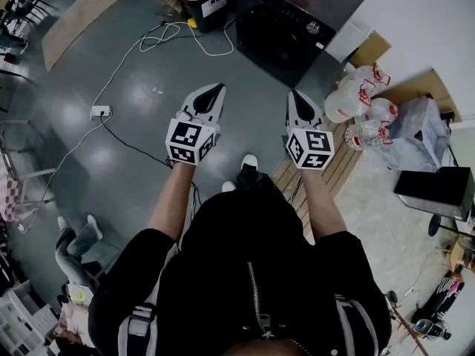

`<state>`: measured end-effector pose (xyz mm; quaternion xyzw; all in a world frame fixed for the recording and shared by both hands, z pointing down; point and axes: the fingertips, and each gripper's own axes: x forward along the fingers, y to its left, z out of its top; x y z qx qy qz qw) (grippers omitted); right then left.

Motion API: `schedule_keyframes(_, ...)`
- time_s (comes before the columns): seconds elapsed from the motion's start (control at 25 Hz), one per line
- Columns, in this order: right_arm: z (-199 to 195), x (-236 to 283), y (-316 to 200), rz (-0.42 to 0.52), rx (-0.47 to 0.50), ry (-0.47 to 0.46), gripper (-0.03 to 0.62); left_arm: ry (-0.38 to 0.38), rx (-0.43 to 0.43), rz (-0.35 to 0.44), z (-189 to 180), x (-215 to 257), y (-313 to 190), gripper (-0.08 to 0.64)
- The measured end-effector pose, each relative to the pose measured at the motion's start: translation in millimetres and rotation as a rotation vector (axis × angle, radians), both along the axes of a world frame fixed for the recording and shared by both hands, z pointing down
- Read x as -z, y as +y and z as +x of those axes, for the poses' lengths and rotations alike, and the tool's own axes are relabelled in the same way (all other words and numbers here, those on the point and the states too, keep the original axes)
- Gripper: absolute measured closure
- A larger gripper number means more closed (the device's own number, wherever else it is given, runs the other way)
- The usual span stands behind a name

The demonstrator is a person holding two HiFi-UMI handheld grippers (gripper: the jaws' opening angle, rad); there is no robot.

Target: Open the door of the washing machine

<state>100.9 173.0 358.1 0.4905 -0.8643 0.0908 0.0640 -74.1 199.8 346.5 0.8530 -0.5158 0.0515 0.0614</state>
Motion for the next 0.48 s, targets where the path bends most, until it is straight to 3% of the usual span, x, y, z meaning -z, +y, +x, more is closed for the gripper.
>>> schedule_keyframes(0.48,-1.6,-6.0,-38.7,-0.022,0.022,0.006,0.589,-0.012,0.002,-0.027,2.1,-6.7,-36.3,0.558)
